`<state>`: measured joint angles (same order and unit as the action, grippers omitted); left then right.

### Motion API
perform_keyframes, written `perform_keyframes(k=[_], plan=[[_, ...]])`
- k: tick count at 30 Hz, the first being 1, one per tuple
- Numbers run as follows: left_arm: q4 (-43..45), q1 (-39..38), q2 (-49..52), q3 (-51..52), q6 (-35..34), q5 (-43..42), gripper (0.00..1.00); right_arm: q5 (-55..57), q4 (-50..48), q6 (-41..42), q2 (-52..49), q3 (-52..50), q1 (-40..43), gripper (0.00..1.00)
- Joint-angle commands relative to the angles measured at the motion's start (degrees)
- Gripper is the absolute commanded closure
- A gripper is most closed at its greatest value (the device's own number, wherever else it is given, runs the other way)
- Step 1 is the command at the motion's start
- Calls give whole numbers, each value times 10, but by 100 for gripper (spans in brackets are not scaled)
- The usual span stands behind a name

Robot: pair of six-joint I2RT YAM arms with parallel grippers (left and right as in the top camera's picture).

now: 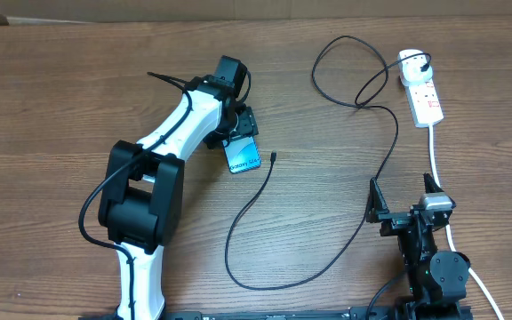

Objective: Plug charger to phone and switch on socket

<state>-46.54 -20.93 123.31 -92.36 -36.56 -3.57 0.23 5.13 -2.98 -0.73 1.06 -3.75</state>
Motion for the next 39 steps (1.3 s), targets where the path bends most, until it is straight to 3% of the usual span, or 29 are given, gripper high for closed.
perform_keyframes(k=[1,14,20,35,39], plan=[[1,-14,-28,-4,-8,36,27,-1,-3,-1,6,-6,1,0],[33,-47,-26,40,-40,120,22,-1,-3,-1,6,-6,1,0],[50,-45,-26,64,-59,138,9,-1,-3,-1,6,-6,1,0],[80,-41,1,64,-60,115,14,-1,-3,-1,6,-6,1,0],[85,-36,3,64,-59,110,21,-1,-3,-1,6,-6,1,0]])
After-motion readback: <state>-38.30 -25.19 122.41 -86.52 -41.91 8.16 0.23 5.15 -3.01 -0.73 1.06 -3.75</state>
